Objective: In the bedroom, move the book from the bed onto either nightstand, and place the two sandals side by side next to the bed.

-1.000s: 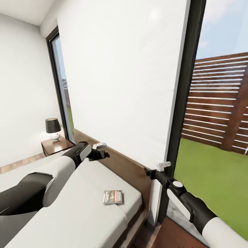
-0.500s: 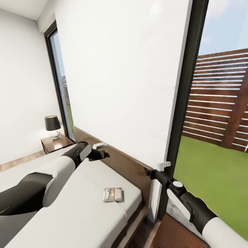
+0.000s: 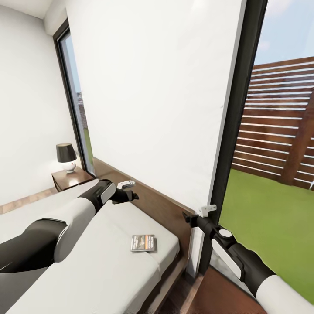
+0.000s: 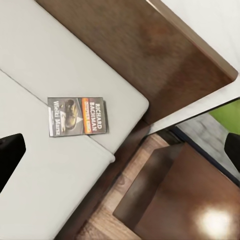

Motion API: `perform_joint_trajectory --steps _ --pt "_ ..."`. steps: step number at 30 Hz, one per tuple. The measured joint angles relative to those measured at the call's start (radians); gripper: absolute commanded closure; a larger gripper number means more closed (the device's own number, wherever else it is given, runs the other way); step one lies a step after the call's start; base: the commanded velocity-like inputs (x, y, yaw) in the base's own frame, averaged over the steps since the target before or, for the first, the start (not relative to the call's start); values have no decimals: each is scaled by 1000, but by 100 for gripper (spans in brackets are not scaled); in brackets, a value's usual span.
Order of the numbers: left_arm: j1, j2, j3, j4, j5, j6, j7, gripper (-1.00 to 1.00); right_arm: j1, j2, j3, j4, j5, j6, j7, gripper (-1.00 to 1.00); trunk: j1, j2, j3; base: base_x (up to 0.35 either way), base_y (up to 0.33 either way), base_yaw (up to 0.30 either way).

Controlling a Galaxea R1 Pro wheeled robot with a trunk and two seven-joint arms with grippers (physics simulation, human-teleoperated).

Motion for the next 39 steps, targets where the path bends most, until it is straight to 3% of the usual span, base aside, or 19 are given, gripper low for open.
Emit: perform_joint_trajectory --steps 31,36,39 --pt "1 -2 -1 -6 -1 10 9 -100 0 0 0 0 -1 1 1 -100 0 1 -49 0 0 0" --pt "-3 -2 -2 -124 -3 192 22 -100 1 -1 -3 13 -1 -5 0 -100 0 2 -56 0 0 0" --pt "-7 -1 -2 -148 -6 221 36 -100 1 -1 -4 19 -1 -7 0 -100 0 2 -61 0 0 0"
